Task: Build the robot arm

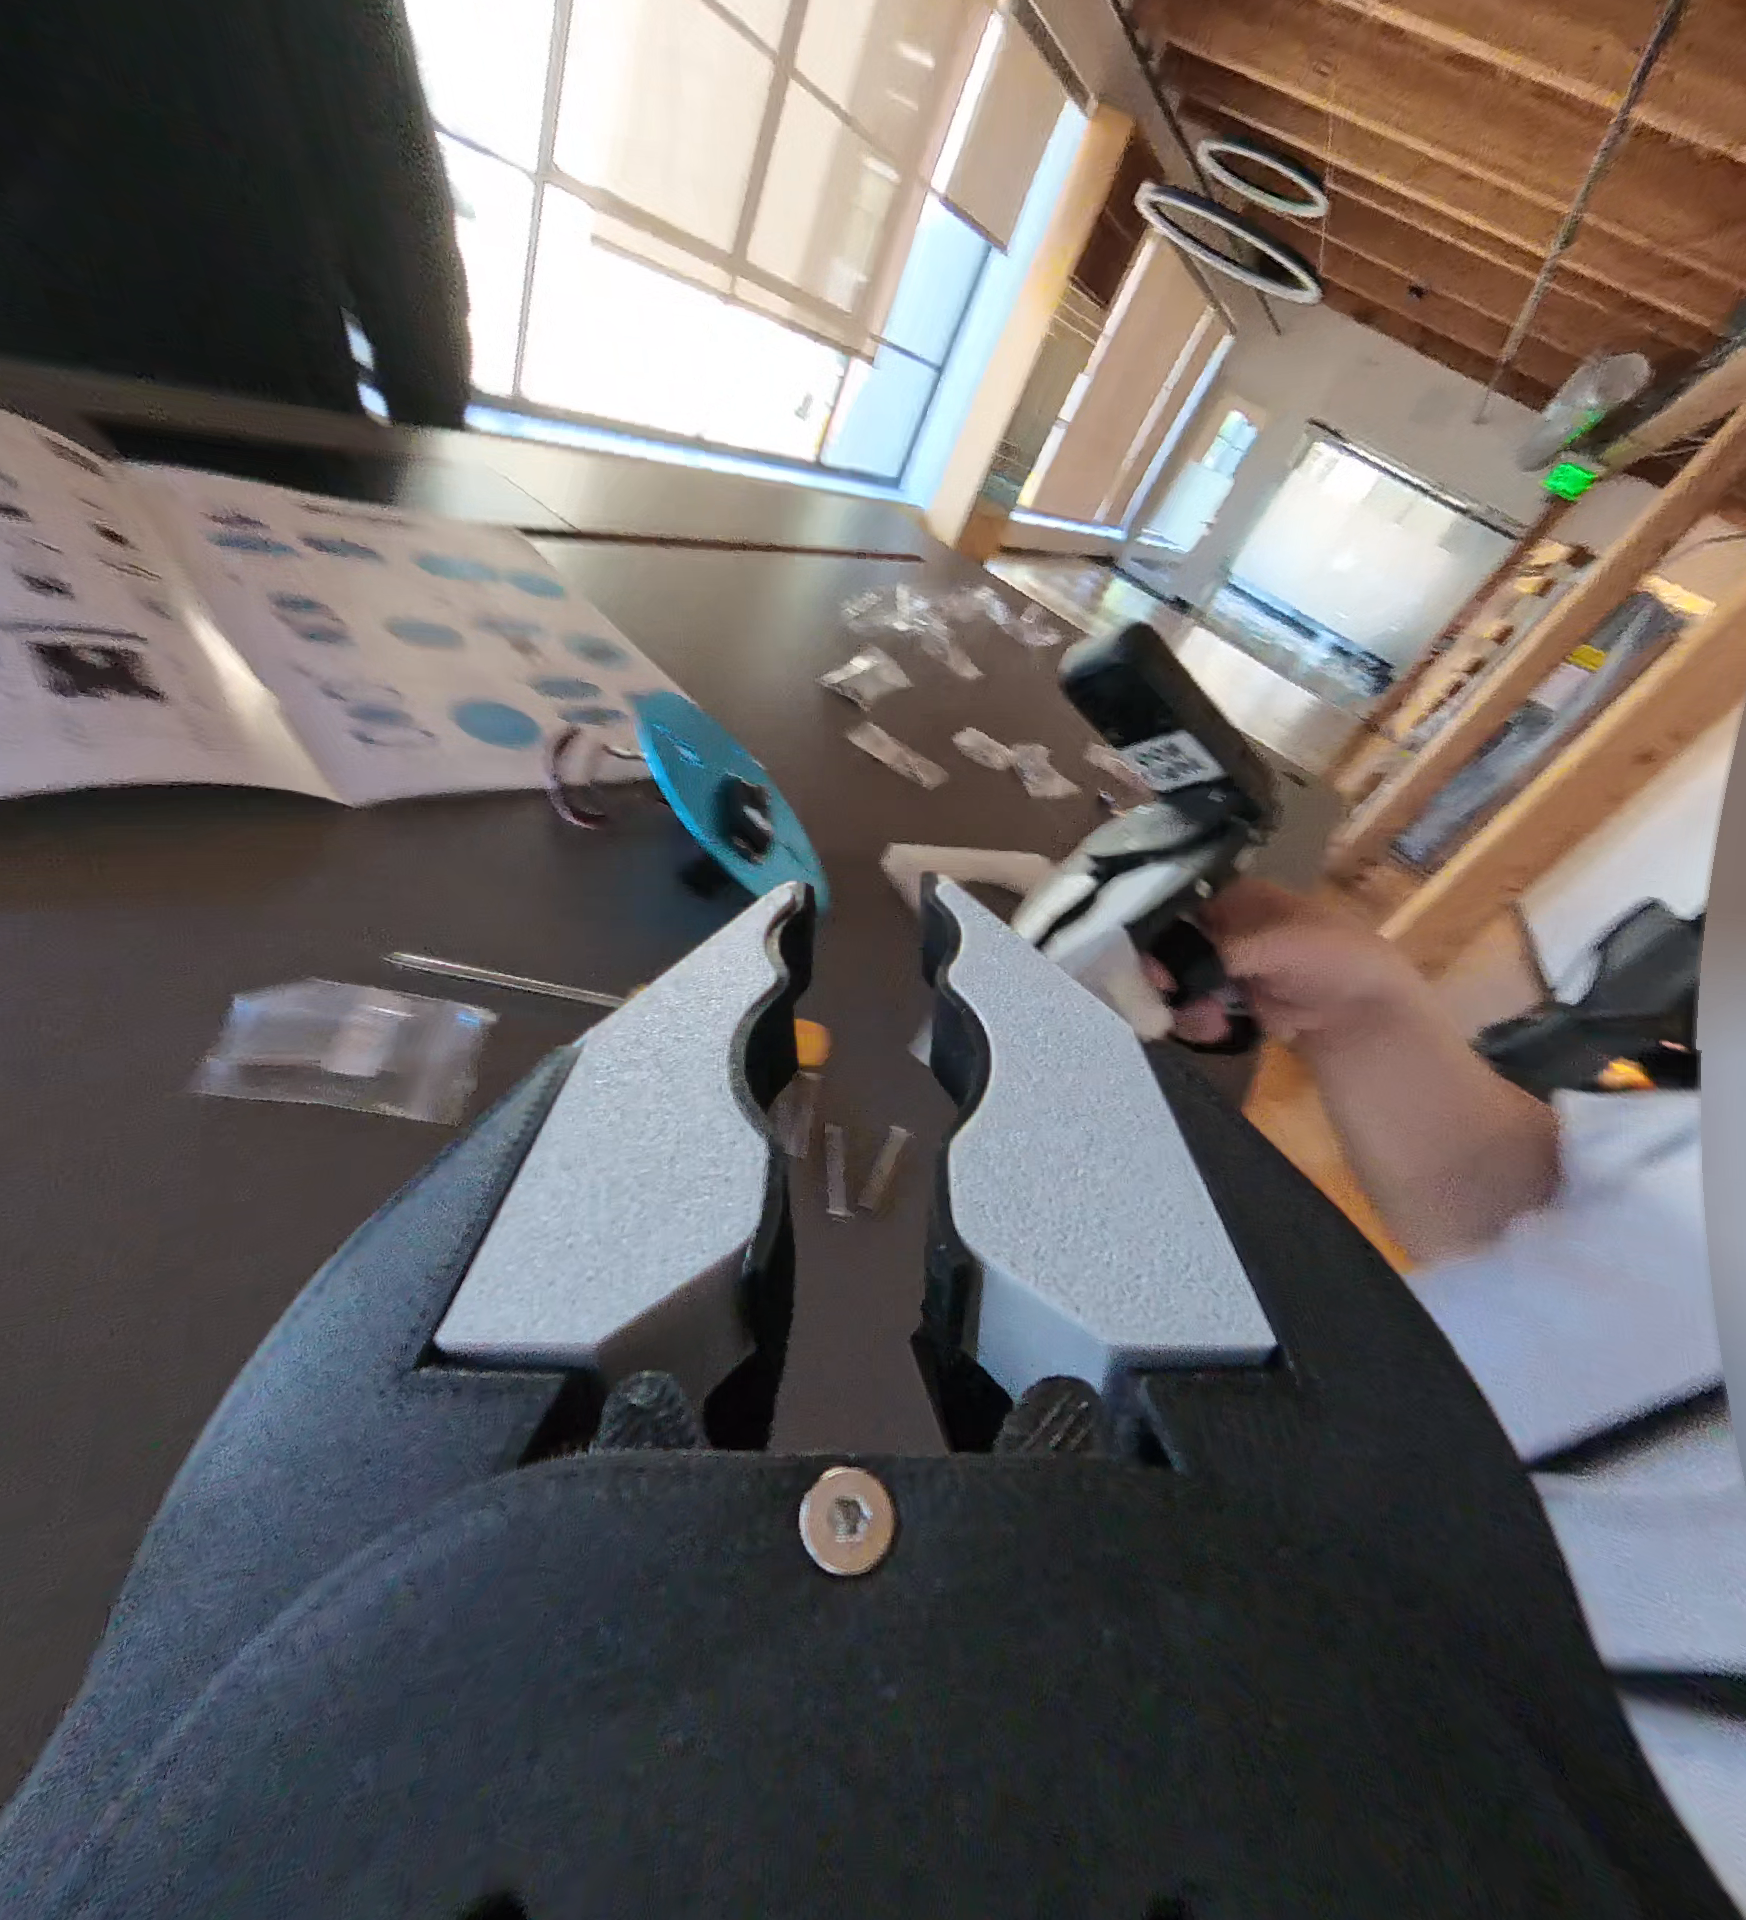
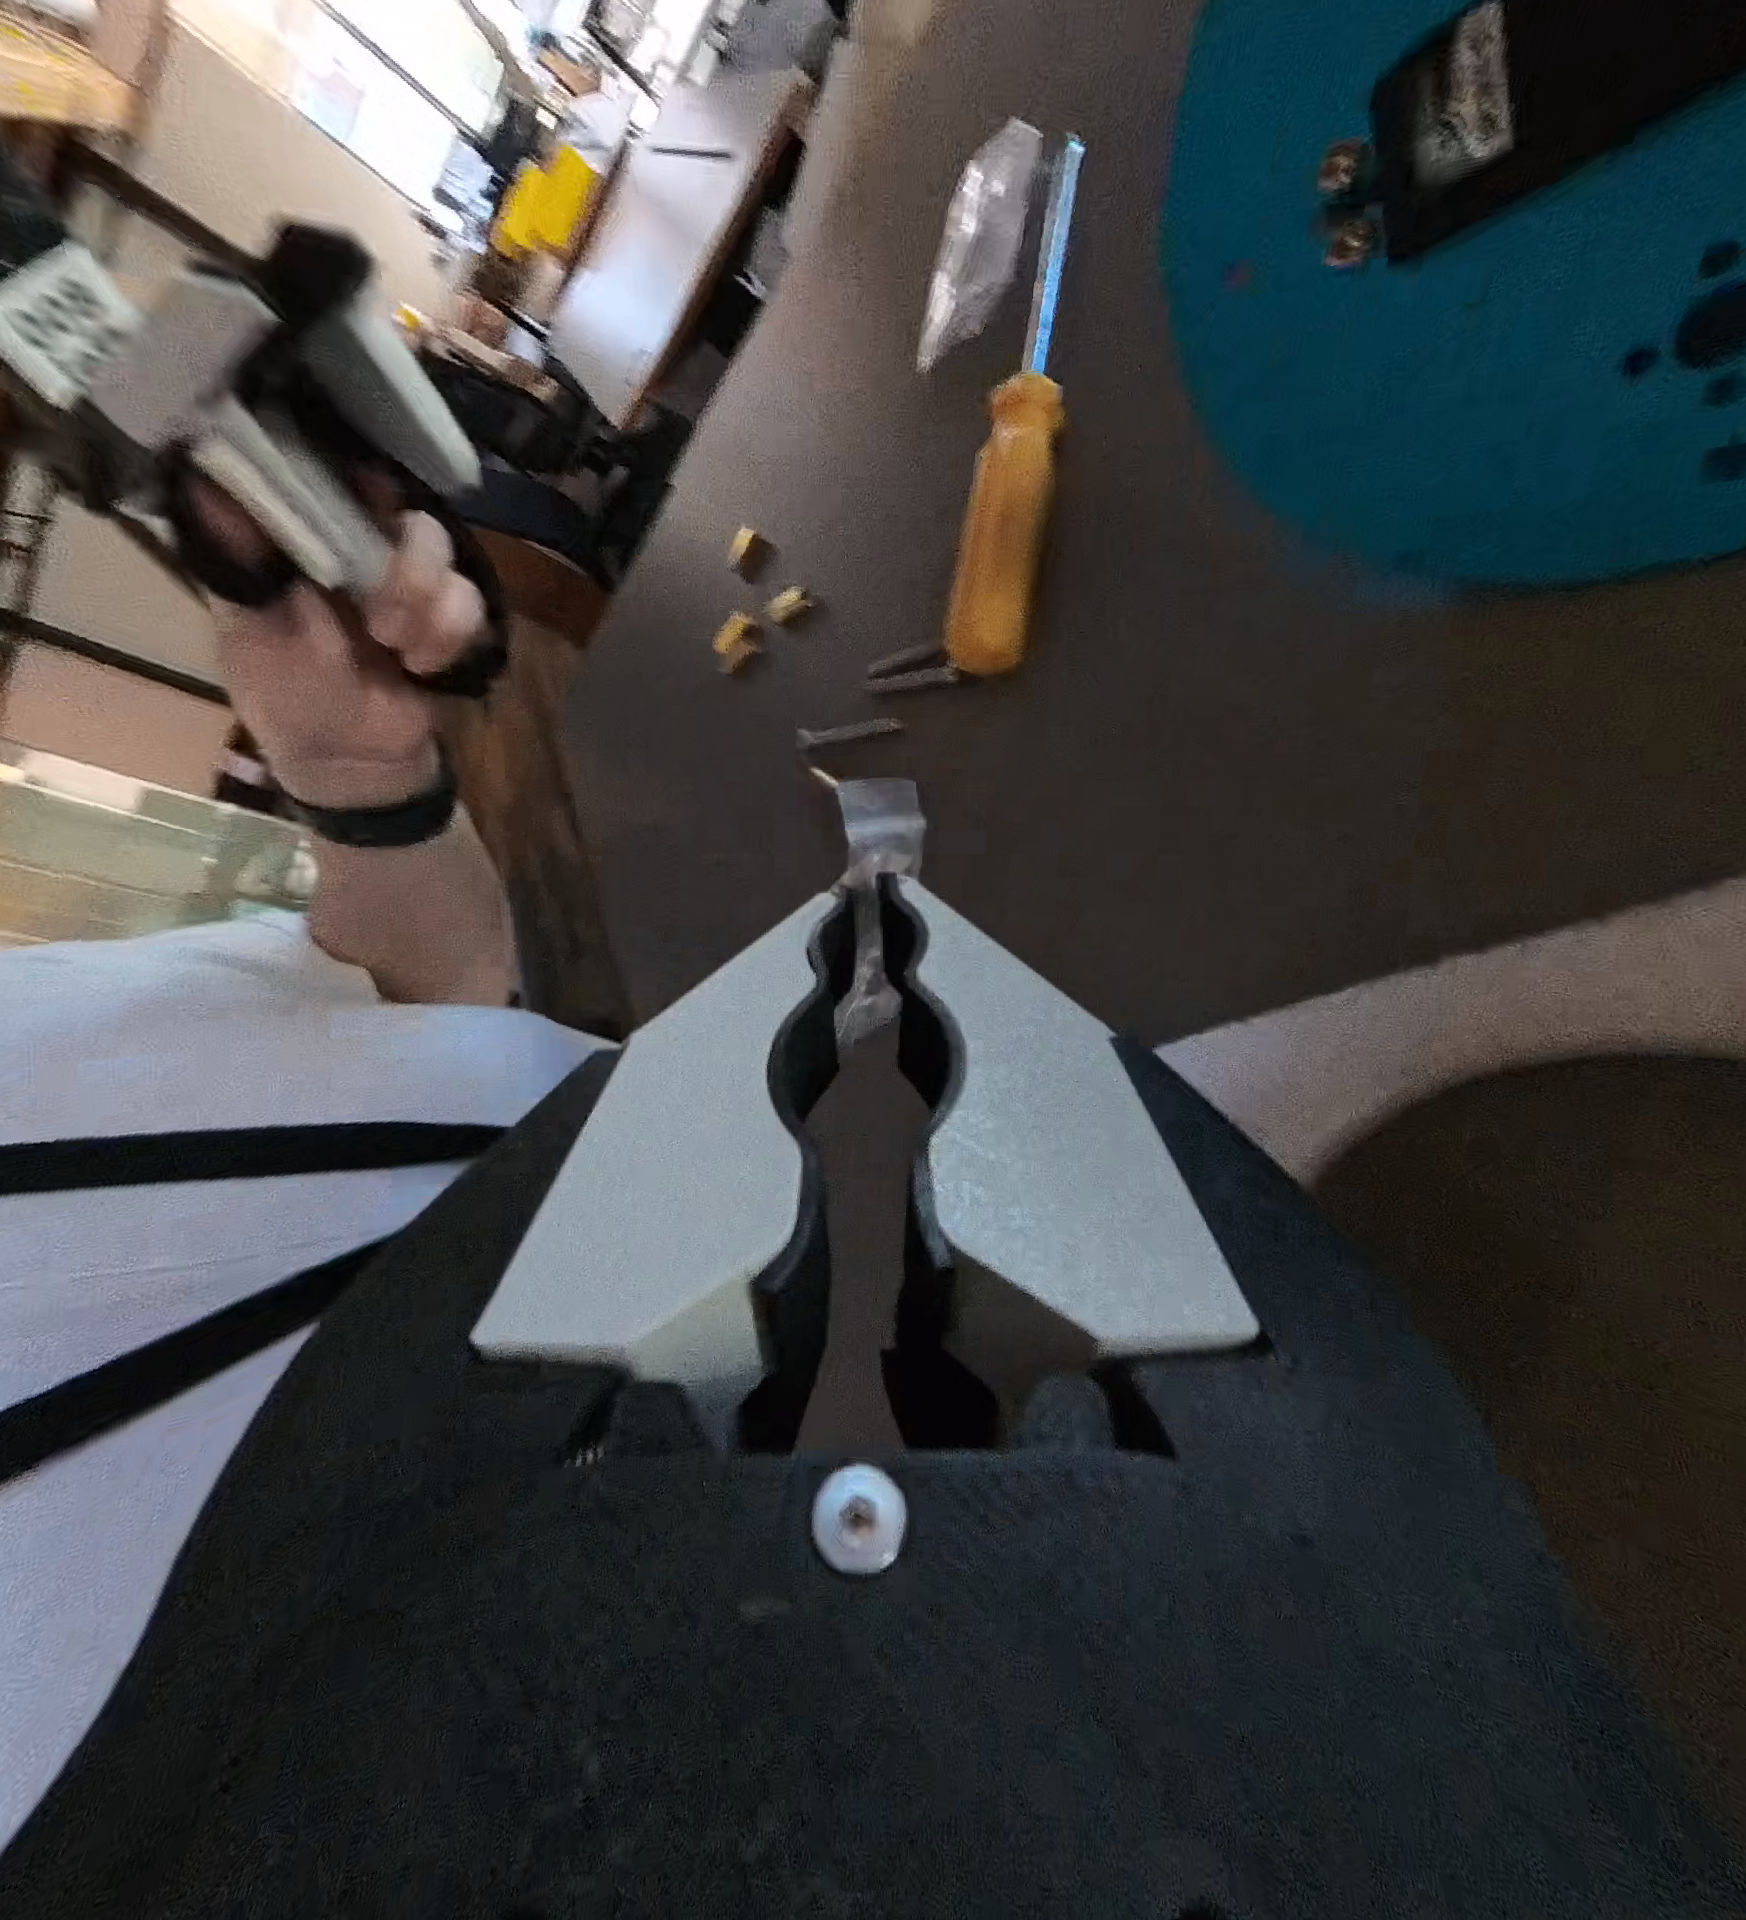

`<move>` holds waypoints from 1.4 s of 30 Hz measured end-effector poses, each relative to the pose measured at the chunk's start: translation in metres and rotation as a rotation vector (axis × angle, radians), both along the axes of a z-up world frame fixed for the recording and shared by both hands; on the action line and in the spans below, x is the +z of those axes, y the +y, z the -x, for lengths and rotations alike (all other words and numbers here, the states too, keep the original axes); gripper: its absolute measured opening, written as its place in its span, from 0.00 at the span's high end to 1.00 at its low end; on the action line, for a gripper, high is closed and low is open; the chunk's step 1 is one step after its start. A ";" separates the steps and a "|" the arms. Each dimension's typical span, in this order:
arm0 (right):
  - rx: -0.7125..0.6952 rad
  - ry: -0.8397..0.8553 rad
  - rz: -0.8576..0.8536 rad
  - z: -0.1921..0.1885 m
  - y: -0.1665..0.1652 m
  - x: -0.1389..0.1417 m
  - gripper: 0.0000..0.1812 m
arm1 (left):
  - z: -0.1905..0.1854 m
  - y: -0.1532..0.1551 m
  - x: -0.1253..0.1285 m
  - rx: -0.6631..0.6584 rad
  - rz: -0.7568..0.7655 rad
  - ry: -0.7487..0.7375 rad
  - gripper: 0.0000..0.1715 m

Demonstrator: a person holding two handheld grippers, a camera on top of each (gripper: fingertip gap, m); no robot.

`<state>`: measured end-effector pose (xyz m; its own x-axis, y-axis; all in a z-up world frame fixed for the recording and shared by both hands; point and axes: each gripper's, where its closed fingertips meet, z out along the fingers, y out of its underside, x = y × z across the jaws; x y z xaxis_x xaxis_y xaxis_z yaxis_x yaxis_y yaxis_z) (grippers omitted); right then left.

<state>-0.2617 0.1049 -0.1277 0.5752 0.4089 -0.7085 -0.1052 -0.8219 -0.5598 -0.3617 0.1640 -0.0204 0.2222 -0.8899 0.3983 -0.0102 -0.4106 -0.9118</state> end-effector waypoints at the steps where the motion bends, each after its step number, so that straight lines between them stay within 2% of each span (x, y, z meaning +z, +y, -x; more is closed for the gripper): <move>1: -0.015 -0.066 0.016 -0.002 0.002 -0.008 0.98 | 0.005 0.015 -0.001 0.052 -0.031 0.019 0.89; 3: -0.044 -0.174 0.010 -0.004 0.006 -0.014 0.93 | 0.016 0.050 -0.010 0.188 -0.119 0.122 0.89; 4: -0.067 -0.242 0.011 -0.008 0.008 -0.018 0.87 | 0.019 0.061 -0.014 0.215 -0.157 0.165 0.87; 5: -0.088 -0.303 0.003 -0.012 0.010 -0.020 0.82 | 0.020 0.068 -0.015 0.212 -0.184 0.192 0.86; 8: -0.129 -0.435 -0.052 -0.019 0.012 -0.017 0.78 | 0.023 0.084 -0.010 0.214 -0.244 0.203 0.86; 12: -0.186 -0.493 -0.190 -0.029 0.019 0.009 0.74 | 0.024 0.102 0.016 0.276 -0.274 0.056 0.84; 17: -0.280 -0.508 -0.569 -0.063 0.051 0.068 0.75 | 0.016 0.113 0.057 0.311 -0.292 -0.148 0.82; 19: -0.280 -0.489 -0.687 -0.078 0.064 0.086 0.73 | 0.009 0.114 0.064 0.303 -0.255 -0.182 0.84; 22: -0.256 -0.470 -0.784 -0.096 0.089 0.102 0.64 | -0.006 0.118 0.074 0.275 -0.141 -0.238 0.87; 24: -0.286 -0.407 -0.849 -0.105 0.109 0.120 0.64 | -0.017 0.126 0.091 0.249 -0.069 -0.314 0.91; 26: -0.326 -0.297 -0.882 -0.110 0.123 0.139 0.66 | -0.022 0.144 0.112 0.292 -0.109 -0.345 0.92; 29: -0.336 -0.232 -0.898 -0.113 0.135 0.144 0.68 | -0.020 0.178 0.156 0.410 -0.303 -0.341 1.00; 32: -0.333 -0.241 -0.958 -0.112 0.134 0.135 0.83 | -0.012 0.202 0.207 0.487 -0.433 -0.358 1.00; 34: -0.333 -0.221 -0.953 -0.112 0.130 0.127 0.96 | -0.016 0.207 0.231 0.439 -0.440 -0.384 1.00; 35: -0.317 -0.220 -0.953 -0.112 0.127 0.124 1.00 | -0.020 0.210 0.236 0.400 -0.423 -0.372 1.00; 36: -0.327 -0.245 -0.959 -0.117 0.128 0.122 1.00 | -0.025 0.214 0.235 0.361 -0.403 -0.342 1.00; 38: -0.394 -0.333 -0.938 -0.136 0.136 0.115 1.00 | -0.034 0.224 0.221 0.296 -0.355 -0.254 1.00; 40: -0.407 -0.326 -0.900 -0.143 0.141 0.106 1.00 | -0.040 0.239 0.209 0.258 -0.316 -0.185 1.00; 42: -0.405 -0.294 -0.847 -0.144 0.146 0.095 1.00 | -0.045 0.247 0.207 0.226 -0.286 -0.181 1.00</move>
<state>-0.1178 0.2508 -0.0329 0.8903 0.4485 -0.0784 -0.0528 -0.0693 -0.9962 -0.3167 0.4113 0.1869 0.3739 -0.9072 0.1927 0.2220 -0.1142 -0.9683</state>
